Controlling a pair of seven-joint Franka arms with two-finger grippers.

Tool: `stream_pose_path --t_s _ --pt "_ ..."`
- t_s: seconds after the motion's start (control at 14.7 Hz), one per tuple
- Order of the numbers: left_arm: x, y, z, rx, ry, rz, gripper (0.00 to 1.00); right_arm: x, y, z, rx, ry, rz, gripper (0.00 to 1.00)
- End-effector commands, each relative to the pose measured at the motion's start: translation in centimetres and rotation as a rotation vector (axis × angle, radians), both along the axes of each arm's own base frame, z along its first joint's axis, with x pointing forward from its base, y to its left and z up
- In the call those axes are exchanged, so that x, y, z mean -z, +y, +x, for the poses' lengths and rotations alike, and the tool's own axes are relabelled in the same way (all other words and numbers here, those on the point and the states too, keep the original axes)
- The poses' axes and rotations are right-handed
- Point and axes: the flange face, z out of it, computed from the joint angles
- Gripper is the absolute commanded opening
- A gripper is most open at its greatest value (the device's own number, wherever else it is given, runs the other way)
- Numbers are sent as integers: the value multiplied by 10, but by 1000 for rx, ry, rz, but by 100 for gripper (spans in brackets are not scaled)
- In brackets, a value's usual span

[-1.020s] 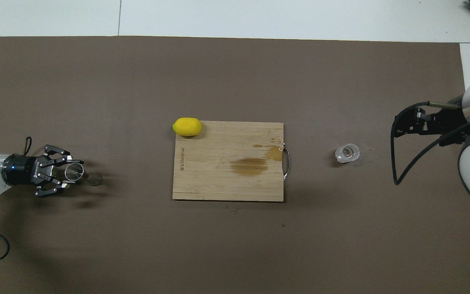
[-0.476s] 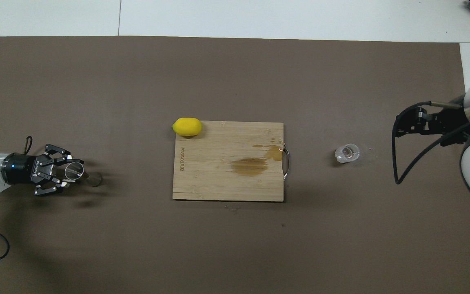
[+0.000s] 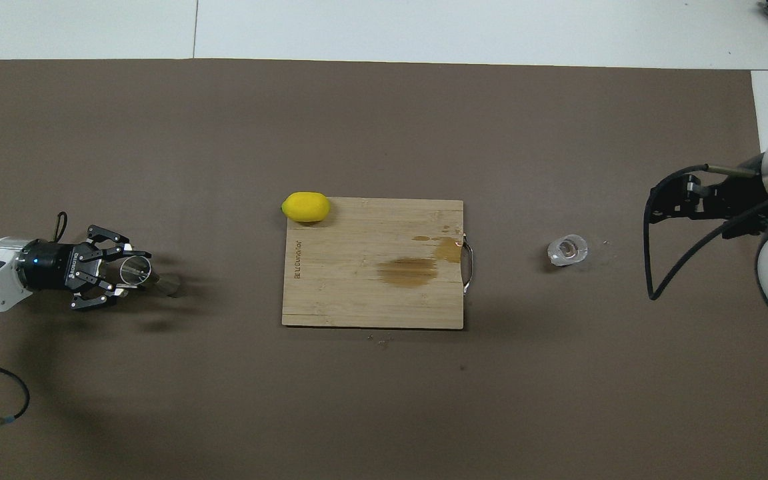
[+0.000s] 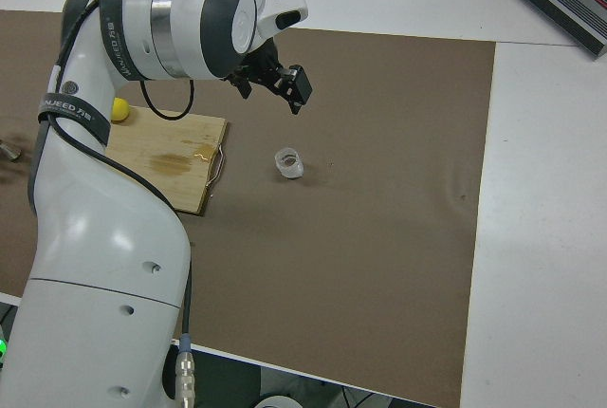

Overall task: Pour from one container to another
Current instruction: 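Carry the metal cup with the left gripper onto the cutting board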

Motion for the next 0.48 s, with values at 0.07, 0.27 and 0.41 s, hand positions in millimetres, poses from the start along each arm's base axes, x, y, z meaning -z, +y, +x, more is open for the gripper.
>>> stream_pose_path --t_s 0.07,0.27,0.41 --pt "-26 -50 13 35 21 -3 0 -1 2 -6 -28 -5 24 99" --pt "-43 -93 27 34 51 6 0 0 0 -6 -20 -5 23 99" --pt "-51 -126 38 9 30 4 0 -1 1 -6 -17 -7 23 99"
